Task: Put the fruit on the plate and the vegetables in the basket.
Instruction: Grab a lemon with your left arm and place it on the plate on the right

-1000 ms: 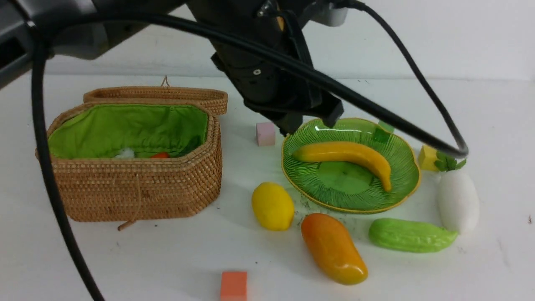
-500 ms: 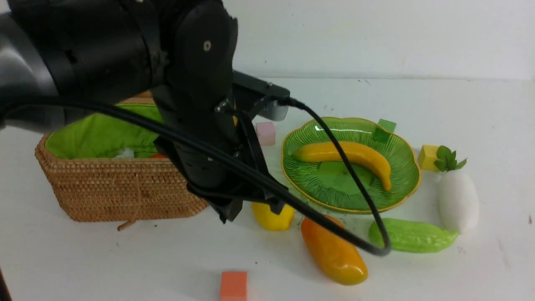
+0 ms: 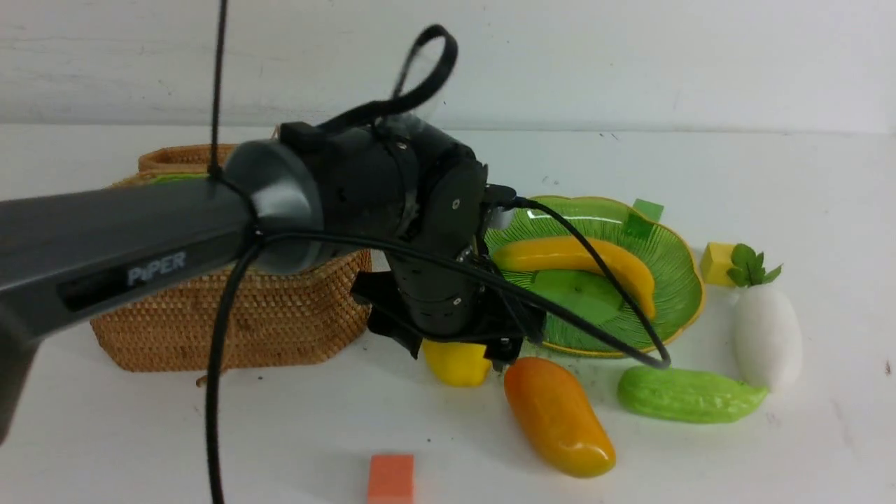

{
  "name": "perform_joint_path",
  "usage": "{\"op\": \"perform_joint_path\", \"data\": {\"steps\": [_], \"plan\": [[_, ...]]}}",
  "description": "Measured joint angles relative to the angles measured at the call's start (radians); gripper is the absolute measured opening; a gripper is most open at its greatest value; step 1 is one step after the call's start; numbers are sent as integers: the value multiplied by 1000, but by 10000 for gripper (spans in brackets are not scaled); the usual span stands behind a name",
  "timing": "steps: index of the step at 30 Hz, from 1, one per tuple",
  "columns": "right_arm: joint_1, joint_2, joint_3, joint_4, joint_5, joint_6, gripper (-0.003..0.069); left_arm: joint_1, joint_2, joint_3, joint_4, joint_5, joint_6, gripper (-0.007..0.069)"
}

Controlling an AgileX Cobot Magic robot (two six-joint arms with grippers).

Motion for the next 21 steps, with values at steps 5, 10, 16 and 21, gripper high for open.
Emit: {"op": "perform_joint_path", "data": {"steps": [5,10,16,21], "plan": [[0,0,0,0,3,-20,233,0,73,-36,103,-47,-117,663],[0,0,0,0,28,-24,233,4,97,-42,166,-96,-153,652],[0,0,0,0,34,-25,233,11,127,-45,180,-149,-187,642],[0,0,0,0,35,-26,233,11,159,-45,182,-137,-187,636]]}}
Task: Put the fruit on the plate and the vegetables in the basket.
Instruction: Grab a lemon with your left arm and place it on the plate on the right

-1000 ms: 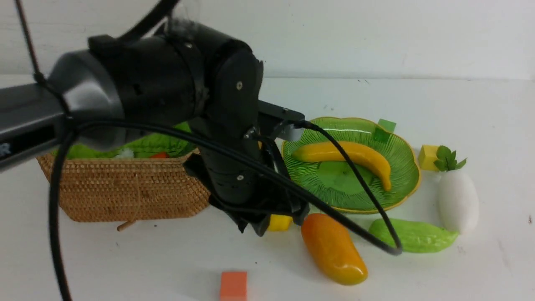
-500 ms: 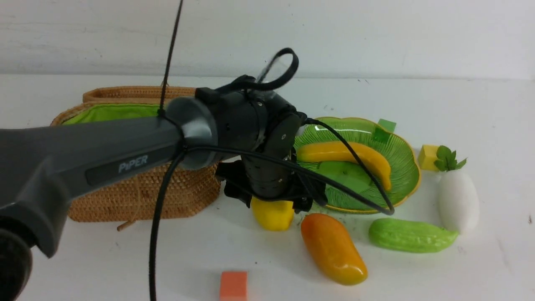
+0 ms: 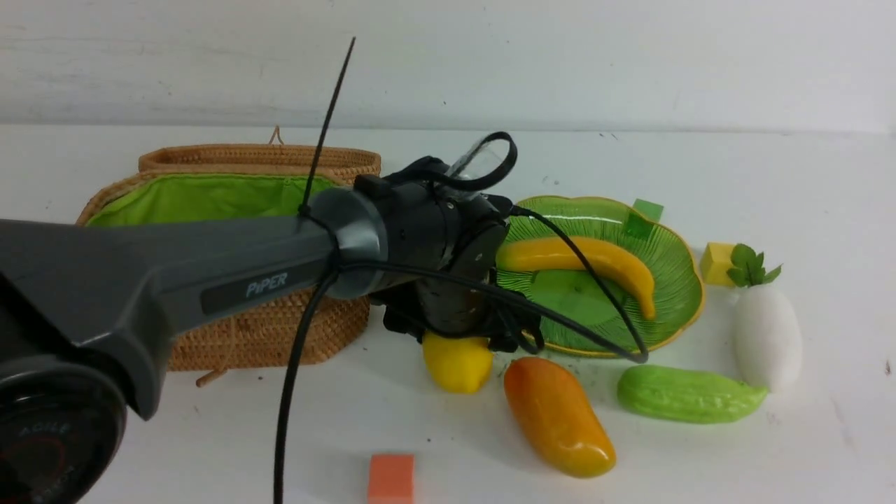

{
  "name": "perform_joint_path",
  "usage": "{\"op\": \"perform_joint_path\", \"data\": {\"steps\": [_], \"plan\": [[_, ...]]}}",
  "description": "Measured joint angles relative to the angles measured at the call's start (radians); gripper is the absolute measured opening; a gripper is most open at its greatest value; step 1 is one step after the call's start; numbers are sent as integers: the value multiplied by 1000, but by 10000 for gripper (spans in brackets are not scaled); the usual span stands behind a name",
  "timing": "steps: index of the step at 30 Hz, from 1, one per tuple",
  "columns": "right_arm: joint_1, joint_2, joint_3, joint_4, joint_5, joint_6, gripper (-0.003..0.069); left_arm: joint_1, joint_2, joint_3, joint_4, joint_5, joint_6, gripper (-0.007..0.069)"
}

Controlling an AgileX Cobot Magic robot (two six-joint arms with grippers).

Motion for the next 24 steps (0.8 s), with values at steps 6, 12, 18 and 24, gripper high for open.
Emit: {"op": "perform_joint_path", "data": {"steps": [6,12,18,24], "plan": [[0,0,0,0,0,0,233,0,37,0,1,21,-2,627],[0,0,0,0,1,-7,233,0,48,-1,1,78,5,571],[0,0,0,0,1,-27,233,0,48,-10,7,91,28,568],[0,0,0,0,-1,-27,233,-15,44,-135,11,235,130,568]]}}
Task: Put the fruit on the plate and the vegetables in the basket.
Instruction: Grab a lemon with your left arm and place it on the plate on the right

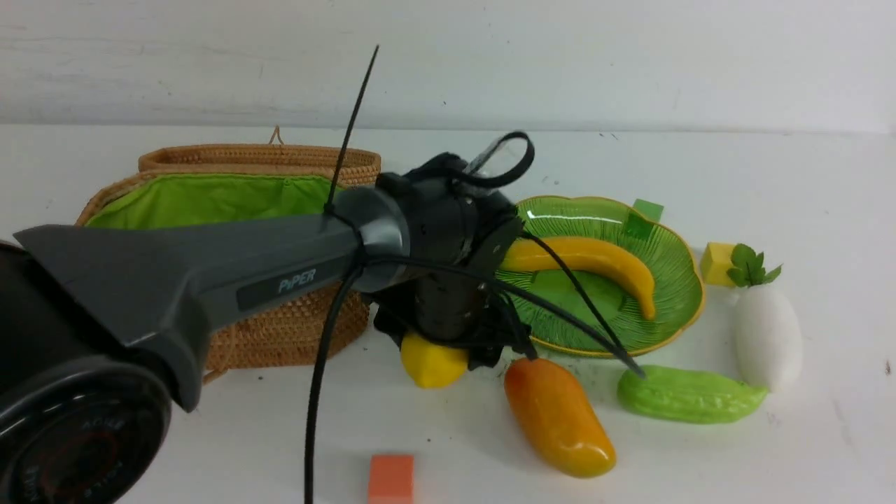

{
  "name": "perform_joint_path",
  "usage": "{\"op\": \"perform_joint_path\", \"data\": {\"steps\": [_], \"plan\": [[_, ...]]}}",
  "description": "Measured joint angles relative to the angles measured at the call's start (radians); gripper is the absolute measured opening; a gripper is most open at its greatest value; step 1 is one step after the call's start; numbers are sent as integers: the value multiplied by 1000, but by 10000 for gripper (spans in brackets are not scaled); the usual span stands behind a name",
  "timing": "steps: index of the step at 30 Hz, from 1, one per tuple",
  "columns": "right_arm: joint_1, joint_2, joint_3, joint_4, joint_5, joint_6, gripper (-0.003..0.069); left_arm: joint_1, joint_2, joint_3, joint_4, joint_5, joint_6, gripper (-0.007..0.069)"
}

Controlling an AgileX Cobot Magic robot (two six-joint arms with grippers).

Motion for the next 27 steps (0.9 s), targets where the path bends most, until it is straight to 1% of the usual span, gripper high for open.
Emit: {"op": "perform_joint_path", "data": {"steps": [3,7,8,11,14,16,18,19,21,27], "plan": [[0,0,0,-6,-10,0,233,-24,-18,-98,4,66,41,568],[0,0,0,-63,-55,9,233,-51,-41,-222,-9,82,111,568],[0,0,0,-68,-55,12,233,-53,-41,-228,-9,81,111,568],[0,0,0,-158,-103,75,233,-55,-48,-277,-88,15,226,568],[0,0,0,-251,-136,140,233,-54,-36,-281,-166,-97,351,568],[0,0,0,-293,-143,173,233,-54,-18,-281,-216,-168,439,568],[0,0,0,-310,-144,191,233,-54,4,-281,-255,-224,496,568],[0,0,0,-312,-144,192,233,-54,9,-281,-258,-229,502,568],[0,0,0,-315,-144,204,233,-54,45,-281,-274,-279,555,568],[0,0,0,-315,-113,209,233,-54,94,-281,-263,-315,578,568]]}}
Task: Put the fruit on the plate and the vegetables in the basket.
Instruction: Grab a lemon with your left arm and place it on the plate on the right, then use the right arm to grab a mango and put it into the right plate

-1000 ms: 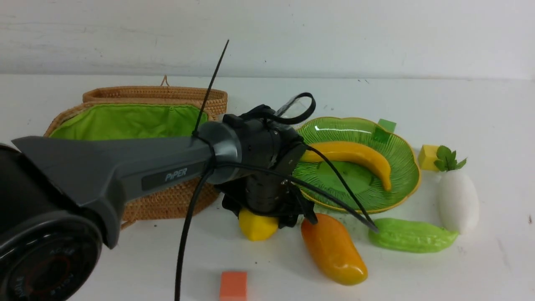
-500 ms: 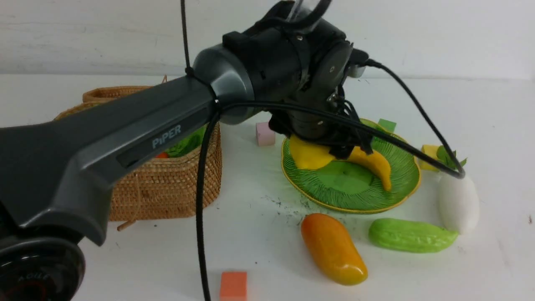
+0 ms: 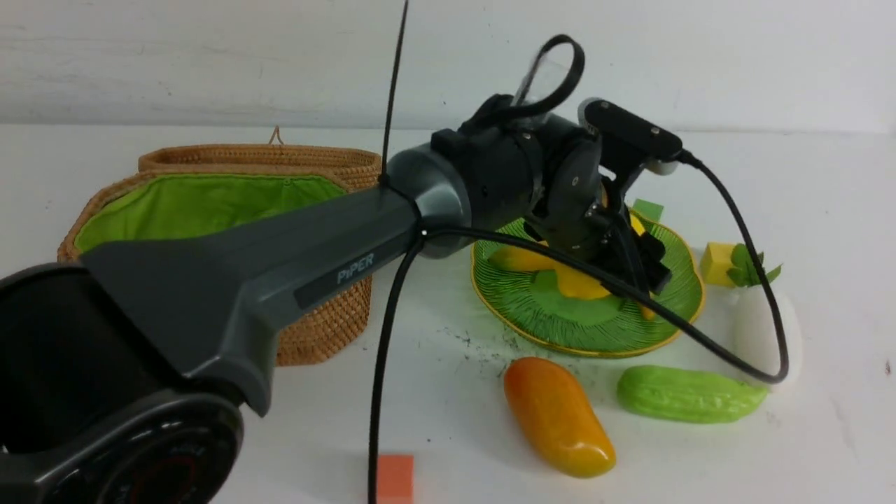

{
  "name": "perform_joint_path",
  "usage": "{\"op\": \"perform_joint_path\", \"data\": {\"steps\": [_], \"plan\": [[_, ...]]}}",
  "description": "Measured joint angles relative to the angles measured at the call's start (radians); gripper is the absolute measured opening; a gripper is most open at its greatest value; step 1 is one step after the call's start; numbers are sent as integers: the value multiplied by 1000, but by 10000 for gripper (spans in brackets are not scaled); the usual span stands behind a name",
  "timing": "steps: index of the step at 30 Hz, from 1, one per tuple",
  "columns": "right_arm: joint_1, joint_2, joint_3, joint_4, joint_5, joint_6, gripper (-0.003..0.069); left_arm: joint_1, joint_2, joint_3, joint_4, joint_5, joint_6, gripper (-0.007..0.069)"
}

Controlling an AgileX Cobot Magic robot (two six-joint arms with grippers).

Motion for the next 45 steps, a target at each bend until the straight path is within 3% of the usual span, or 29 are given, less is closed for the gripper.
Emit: {"op": "perform_joint_path", "data": {"steps": [10,16,24,28,36,45], "plan": [[0,0,0,41,22,1,236,5,54,0,55,-35,19,568],[0,0,0,50,32,1,236,12,54,0,94,-64,-23,665],[0,0,0,52,37,1,237,12,25,0,96,-8,-45,643],[0,0,0,52,37,1,237,12,-42,0,81,46,-47,561],[0,21,0,81,37,0,236,12,-382,0,29,283,-92,-4],[0,172,0,145,35,0,236,12,-661,6,27,560,-106,-13]]}}
